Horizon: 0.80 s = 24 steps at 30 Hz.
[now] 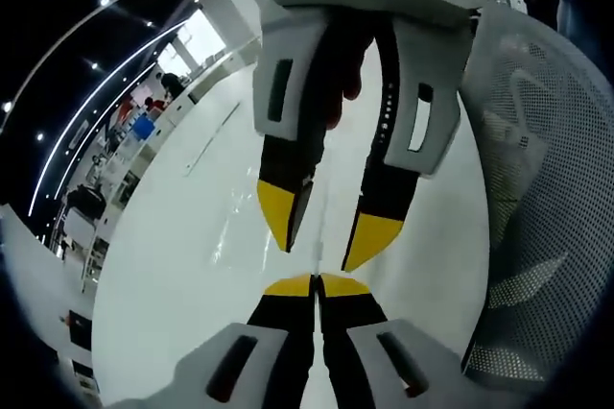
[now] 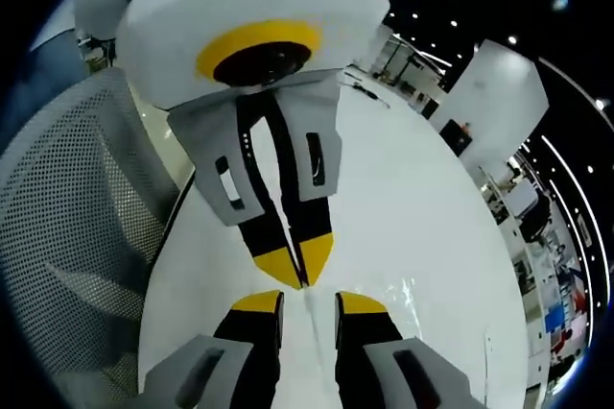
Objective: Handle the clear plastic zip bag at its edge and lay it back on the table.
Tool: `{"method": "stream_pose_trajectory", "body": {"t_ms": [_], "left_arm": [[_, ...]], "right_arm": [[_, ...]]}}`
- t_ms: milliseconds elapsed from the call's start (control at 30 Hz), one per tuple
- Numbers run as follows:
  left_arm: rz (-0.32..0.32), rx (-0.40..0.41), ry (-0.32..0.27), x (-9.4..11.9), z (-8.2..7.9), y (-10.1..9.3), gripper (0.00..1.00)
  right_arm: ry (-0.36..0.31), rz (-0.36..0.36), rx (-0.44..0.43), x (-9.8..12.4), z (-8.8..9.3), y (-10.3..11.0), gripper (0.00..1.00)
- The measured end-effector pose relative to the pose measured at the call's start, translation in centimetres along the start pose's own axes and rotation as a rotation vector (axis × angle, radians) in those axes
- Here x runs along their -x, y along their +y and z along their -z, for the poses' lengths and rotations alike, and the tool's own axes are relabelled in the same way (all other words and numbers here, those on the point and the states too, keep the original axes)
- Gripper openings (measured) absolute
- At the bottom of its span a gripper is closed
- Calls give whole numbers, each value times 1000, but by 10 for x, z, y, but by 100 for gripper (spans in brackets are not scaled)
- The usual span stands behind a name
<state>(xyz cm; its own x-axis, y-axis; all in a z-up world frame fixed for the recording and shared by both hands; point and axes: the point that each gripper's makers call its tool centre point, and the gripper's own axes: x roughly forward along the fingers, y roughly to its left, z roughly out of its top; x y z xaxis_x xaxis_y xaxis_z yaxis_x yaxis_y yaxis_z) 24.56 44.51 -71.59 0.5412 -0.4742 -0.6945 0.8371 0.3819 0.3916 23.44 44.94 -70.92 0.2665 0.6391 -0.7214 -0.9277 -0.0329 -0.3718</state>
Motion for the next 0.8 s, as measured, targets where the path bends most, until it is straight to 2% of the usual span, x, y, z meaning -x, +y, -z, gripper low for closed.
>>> {"method": "stream_pose_trajectory", "body": {"t_ms": [300, 500, 800], "left_arm": [[1, -5, -3, 1, -3, 1, 0], [11, -12, 1, 0, -2, -2, 0], [17, -16, 8, 0, -1, -3, 0]], "right_arm": [[16, -21, 35, -2, 0, 4, 11], [28, -11, 48, -3, 3, 0, 1], [34, -26, 54, -4, 2, 3, 0]]}}
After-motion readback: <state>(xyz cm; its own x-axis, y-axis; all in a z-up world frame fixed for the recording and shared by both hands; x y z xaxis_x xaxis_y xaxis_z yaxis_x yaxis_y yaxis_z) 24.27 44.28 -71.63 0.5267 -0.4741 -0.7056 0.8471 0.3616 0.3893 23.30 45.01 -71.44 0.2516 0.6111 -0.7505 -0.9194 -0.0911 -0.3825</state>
